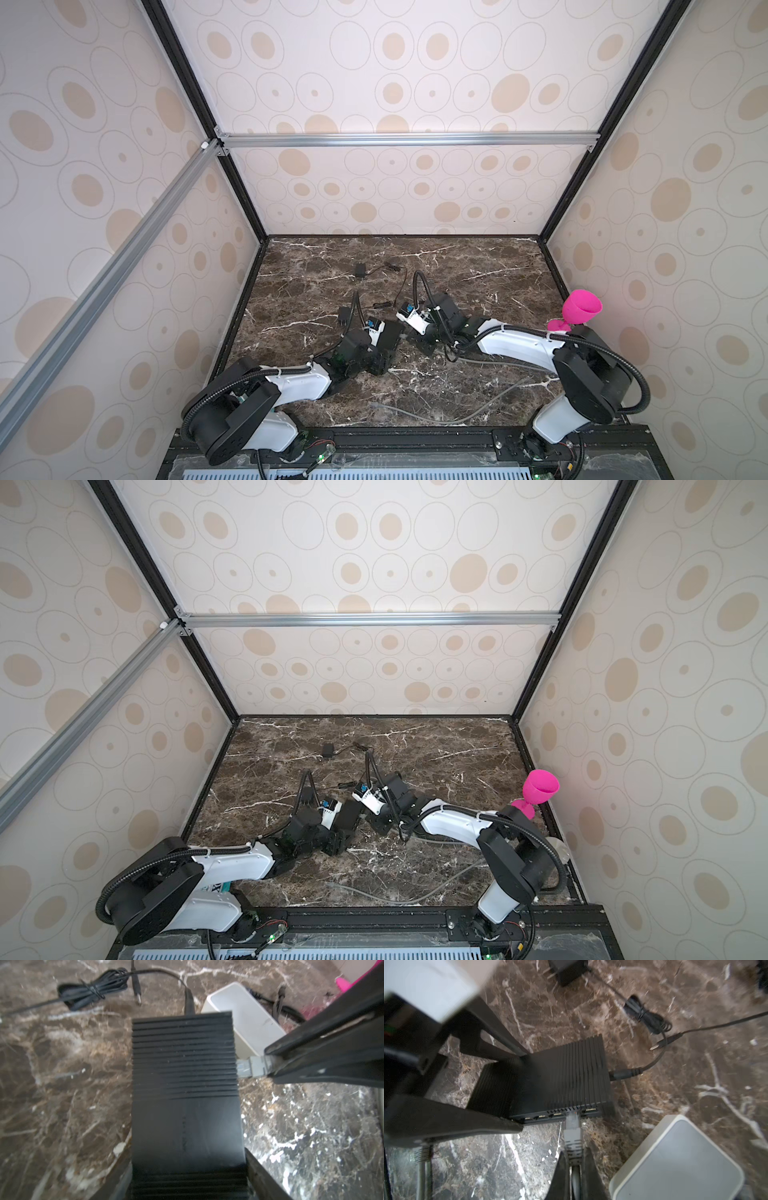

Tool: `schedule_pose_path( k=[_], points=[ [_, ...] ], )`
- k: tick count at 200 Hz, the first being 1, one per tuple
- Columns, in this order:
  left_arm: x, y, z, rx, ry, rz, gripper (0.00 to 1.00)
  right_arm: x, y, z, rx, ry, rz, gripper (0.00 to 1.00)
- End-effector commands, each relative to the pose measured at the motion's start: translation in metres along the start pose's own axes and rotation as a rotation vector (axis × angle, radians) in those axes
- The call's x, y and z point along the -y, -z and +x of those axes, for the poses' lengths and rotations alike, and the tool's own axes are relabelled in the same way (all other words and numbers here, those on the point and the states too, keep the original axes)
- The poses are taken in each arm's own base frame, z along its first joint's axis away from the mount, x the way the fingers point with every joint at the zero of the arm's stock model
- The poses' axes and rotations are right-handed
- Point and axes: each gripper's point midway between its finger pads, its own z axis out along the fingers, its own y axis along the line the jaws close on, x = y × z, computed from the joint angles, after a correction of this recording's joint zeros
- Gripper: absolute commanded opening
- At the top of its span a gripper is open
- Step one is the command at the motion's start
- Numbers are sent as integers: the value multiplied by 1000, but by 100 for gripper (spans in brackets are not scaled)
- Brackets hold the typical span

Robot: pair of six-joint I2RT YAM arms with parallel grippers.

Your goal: Insert the plug into the switch port

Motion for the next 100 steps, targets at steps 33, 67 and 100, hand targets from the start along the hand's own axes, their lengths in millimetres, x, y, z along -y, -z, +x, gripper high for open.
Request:
schedule_pose_path(
  k=[33, 67, 100],
  points=[
    [163, 69, 19, -79, -317, 871, 0, -15, 9, -131, 452, 268, -28, 0],
    [167, 67, 25, -104, -333, 900, 0, -23, 23, -143, 538, 459, -1, 0],
    [164, 56, 35, -160, -363, 868, 0, -51, 24, -126, 620, 780, -65, 0]
  ],
)
